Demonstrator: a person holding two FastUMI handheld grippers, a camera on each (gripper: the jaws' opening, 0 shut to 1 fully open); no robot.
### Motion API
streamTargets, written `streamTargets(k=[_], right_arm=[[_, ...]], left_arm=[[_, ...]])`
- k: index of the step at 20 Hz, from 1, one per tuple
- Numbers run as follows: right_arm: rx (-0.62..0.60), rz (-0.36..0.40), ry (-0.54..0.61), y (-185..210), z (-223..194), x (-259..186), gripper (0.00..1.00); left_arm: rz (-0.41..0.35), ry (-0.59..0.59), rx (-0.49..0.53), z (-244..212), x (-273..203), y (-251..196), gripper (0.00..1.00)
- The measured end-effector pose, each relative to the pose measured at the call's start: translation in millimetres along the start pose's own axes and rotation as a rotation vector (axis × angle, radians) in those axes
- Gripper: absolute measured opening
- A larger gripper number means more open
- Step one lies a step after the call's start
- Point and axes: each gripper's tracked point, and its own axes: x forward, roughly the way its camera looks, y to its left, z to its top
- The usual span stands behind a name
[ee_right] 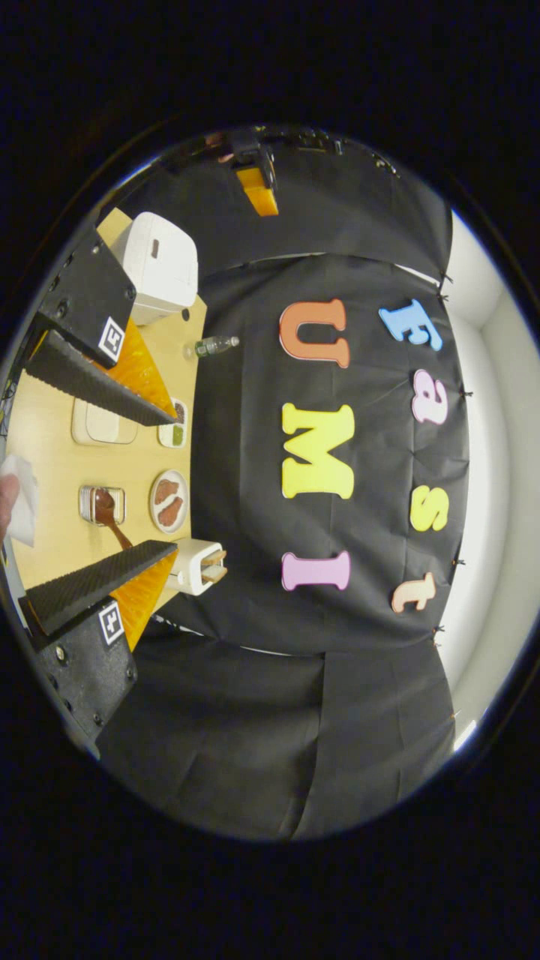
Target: Close the left gripper, press the button to open the rice cooker; take a wooden spoon from the chopstick holder with the right hand, scoop a spoonful of rice and pour it into the rice cooker, then put the wooden spoon back into the chopstick holder.
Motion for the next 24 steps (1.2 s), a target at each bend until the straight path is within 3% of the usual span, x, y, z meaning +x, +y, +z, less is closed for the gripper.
streamTargets(k=[2, 3, 6, 13, 24], right_arm=[[0.003, -0.002, -0.044, 1.1, 18.6, -4.1, 1.0], [0.002, 0.001, -0.067, 1.3, 26.9, -6.8, 1.0], [-0.007, 0.018, -0.095, 4.9, 40.4, -12.2, 1.0], [-0.001, 0.026, -0.073, 5.6, 32.7, -11.4, 1.0], [-0.019, 0.018, -0.107, 13.3, 43.3, -13.2, 1.0]], left_arm=[[-0.028, -0.069, -0.004, 22.1, -28.1, -12.2, 0.91], [-0.025, -0.098, -0.001, 30.0, -37.0, -14.1, 0.96], [-0.051, -0.109, -0.034, 38.0, -60.2, -25.6, 0.95], [-0.003, -0.091, 0.02, 21.6, -66.4, -14.6, 0.95], [-0.003, -0.031, 0.029, 2.3, -61.1, -18.0, 0.95]])
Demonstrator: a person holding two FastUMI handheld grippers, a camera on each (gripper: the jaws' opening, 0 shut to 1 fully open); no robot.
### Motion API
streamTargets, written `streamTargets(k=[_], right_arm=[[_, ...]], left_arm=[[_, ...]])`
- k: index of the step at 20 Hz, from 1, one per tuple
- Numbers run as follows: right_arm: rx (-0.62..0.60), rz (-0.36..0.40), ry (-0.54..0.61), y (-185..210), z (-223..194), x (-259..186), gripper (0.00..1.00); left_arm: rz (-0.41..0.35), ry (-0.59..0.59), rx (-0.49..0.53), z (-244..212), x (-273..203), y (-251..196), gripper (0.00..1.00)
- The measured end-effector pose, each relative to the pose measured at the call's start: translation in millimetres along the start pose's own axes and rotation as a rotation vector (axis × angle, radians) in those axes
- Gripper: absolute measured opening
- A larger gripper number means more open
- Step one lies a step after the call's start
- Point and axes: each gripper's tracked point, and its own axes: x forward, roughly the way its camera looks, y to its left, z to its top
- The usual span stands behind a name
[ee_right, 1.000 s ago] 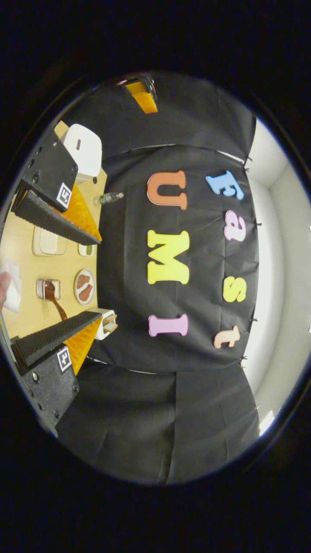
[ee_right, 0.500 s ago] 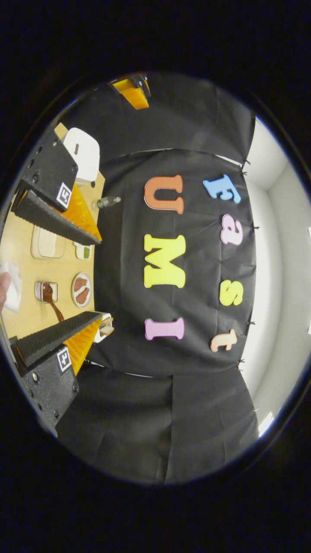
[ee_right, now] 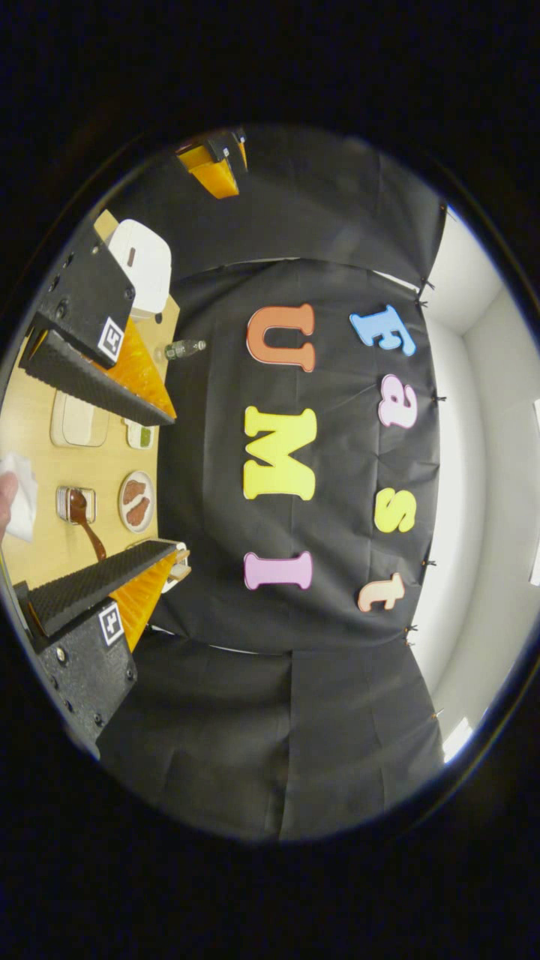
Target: Close the left gripper, press the button to open the rice cooker; take a wooden spoon from the chopstick holder with the right hand, scoop a spoonful of rice and pour it into the rice cooker, then put the wooden spoon back into the chopstick holder.
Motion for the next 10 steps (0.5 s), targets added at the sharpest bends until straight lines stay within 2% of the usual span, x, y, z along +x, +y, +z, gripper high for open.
streamTargets(k=[10], right_arm=[[0.023, 0.015, 0.027, 1.9, -5.0, 0.8, 1.0]], left_arm=[[-0.007, -0.004, 0.003, 3.1, -6.8, -5.4, 0.95]])
